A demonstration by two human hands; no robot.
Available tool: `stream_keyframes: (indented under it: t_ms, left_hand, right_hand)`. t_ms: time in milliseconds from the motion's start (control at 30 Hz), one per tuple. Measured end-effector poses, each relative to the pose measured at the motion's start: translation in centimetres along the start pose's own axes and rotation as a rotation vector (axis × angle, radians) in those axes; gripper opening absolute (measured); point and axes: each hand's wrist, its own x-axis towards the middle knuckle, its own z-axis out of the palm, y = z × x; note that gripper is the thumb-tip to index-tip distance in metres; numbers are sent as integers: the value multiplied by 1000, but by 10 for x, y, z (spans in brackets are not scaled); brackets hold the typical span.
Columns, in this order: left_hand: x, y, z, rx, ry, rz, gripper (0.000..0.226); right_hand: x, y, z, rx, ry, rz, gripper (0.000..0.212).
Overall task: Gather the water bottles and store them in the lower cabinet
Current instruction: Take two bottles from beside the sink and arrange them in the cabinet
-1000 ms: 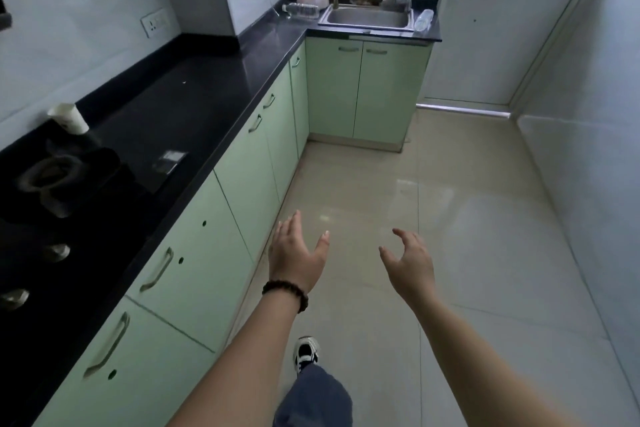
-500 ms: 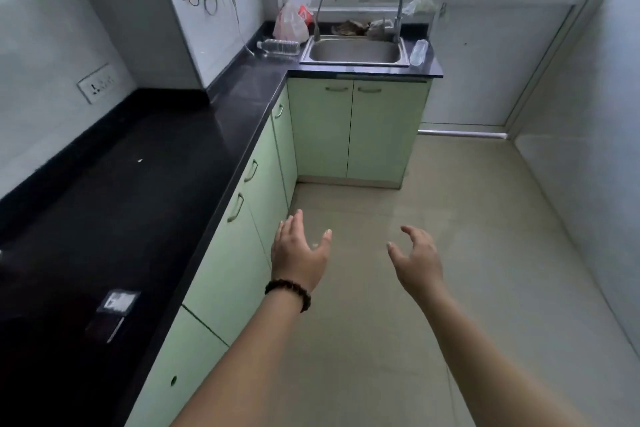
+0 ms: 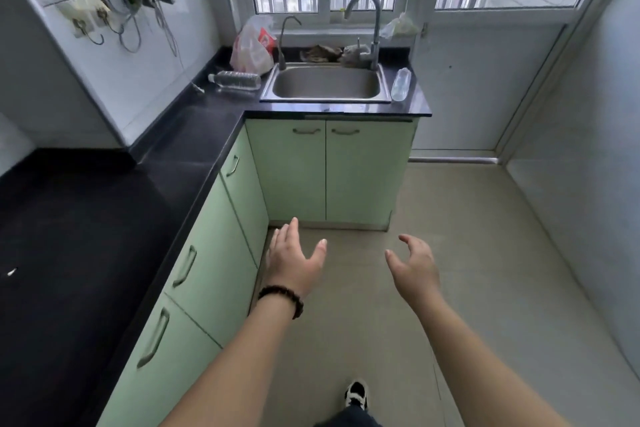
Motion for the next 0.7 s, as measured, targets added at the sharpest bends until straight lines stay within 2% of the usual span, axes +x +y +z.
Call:
stream_keyframes:
  t_ms: [267, 700]
  left_hand:
    - [176, 77, 23, 14, 51, 8, 75]
    - [430, 131, 96, -9, -23, 39, 76]
  right_hand:
    - [194, -35, -12, 7, -5, -28, 45]
    - [446, -54, 18, 1, 54, 24, 44]
